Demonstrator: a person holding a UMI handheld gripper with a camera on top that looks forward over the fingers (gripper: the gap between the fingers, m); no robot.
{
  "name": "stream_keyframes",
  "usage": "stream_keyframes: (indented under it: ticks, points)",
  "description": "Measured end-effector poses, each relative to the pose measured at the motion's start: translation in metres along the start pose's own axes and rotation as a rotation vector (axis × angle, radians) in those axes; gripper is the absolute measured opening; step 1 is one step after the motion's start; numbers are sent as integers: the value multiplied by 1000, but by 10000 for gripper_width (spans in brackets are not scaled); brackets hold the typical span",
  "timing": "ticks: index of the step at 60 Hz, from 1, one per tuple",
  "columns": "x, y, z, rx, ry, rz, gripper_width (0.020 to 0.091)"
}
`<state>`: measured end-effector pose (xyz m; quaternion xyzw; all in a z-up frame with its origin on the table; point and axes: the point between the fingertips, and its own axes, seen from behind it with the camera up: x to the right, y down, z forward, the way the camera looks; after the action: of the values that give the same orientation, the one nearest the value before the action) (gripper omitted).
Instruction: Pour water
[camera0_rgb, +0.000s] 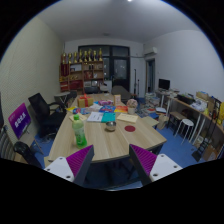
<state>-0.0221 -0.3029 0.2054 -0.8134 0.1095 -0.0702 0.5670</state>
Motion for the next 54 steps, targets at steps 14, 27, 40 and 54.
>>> stream_keyframes:
  ticks: [14,27,40,54]
  points:
    - [-3,11,-5,34,7,5,811]
    - [-8,27,34,94,-87,-2,813]
    - [-68,47,109,78,-231,-19,826]
    - [-177,28,219,137,-373,-103,816]
